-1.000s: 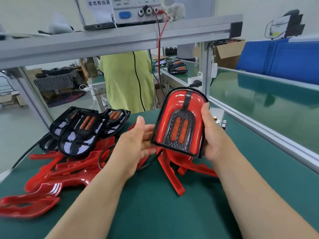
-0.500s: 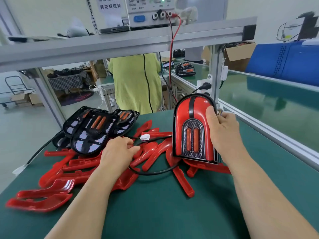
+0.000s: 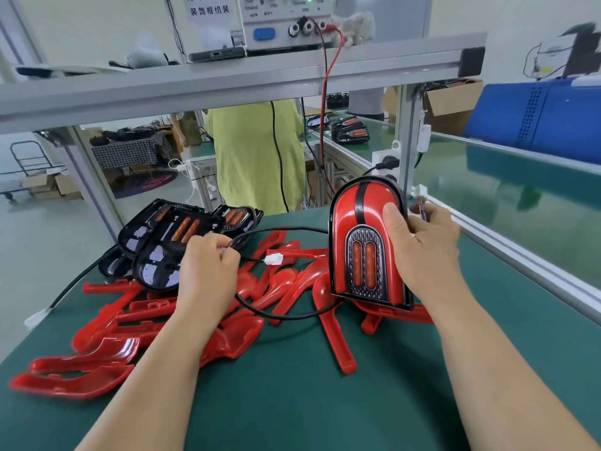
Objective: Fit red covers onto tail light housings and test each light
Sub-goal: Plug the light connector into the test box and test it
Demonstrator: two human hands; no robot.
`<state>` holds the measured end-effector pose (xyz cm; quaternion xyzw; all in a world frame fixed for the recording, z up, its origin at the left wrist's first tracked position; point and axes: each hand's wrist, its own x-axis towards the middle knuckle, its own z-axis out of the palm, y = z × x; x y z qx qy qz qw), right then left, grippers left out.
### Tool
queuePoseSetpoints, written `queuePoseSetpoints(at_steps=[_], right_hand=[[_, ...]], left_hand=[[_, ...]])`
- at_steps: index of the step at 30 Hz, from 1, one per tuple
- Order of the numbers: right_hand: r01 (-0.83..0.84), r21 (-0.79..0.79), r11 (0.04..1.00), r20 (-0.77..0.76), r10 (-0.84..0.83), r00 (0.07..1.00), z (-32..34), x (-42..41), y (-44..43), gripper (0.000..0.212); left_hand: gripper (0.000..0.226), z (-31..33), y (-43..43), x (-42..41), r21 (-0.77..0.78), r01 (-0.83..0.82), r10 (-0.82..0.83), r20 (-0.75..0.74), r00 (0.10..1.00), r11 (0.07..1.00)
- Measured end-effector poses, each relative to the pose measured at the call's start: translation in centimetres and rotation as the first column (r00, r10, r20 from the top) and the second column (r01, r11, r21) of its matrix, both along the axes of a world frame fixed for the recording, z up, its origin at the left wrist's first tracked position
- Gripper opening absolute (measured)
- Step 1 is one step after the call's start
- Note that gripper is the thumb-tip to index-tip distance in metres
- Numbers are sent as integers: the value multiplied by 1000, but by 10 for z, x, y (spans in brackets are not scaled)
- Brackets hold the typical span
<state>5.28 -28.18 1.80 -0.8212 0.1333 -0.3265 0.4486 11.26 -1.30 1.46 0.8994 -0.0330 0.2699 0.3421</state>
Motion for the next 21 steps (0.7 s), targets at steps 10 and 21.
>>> queuePoseSetpoints(at_steps=[10, 21], right_hand=[[-290, 178, 940, 15, 292, 956, 2, -4, 0, 44], [-349, 65, 935, 93, 343, 935, -6, 1, 1, 58]], left_hand=[[16, 2, -3, -5, -267, -23, 42, 67, 997, 963], [15, 7, -1, -6, -333, 36, 14, 145, 989, 942]])
